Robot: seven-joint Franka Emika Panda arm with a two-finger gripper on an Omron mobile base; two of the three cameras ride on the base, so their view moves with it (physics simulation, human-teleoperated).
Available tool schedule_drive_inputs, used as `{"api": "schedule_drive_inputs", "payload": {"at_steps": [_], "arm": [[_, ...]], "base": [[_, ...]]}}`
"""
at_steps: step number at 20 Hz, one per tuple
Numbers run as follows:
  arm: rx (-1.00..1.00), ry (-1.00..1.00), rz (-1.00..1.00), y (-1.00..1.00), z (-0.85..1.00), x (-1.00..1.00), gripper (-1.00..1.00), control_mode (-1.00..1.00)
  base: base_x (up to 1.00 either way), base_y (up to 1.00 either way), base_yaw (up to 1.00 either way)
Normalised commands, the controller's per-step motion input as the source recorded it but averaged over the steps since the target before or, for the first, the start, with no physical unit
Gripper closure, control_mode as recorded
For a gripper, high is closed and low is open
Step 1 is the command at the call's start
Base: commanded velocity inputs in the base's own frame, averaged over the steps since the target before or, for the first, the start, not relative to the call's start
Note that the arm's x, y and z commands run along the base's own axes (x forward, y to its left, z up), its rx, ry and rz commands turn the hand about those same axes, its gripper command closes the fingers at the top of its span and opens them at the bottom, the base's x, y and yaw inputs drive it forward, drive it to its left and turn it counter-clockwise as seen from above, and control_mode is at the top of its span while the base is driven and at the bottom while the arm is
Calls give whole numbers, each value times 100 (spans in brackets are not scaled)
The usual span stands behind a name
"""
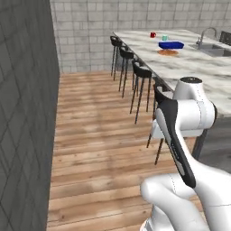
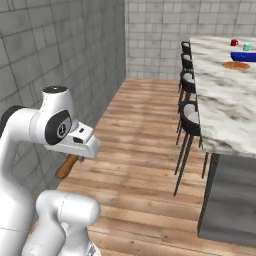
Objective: Take the pizza cutter from the drawer on the left and place it on the dining counter for cutting.
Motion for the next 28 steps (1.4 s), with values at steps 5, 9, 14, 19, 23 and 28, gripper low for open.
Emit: {"api": "schedule_drive_inputs", "payload": {"at_steps": [5, 9, 14, 19, 23, 28], "arm": [[0, 0, 0, 0, 0, 0, 100, 100], [0, 0, 0, 0, 0, 0, 100, 100], [0, 0, 0, 0, 0, 0, 100, 100], [0, 0, 0, 0, 0, 0, 100, 100], [0, 0, 0, 0, 0, 0, 100, 100], [0, 0, 0, 0, 0, 0, 100, 100]], "base": [[86, 100, -53], [99, 98, -39], [100, 77, -9], [100, 33, 0], [100, 23, 0], [100, 47, 0]]}}
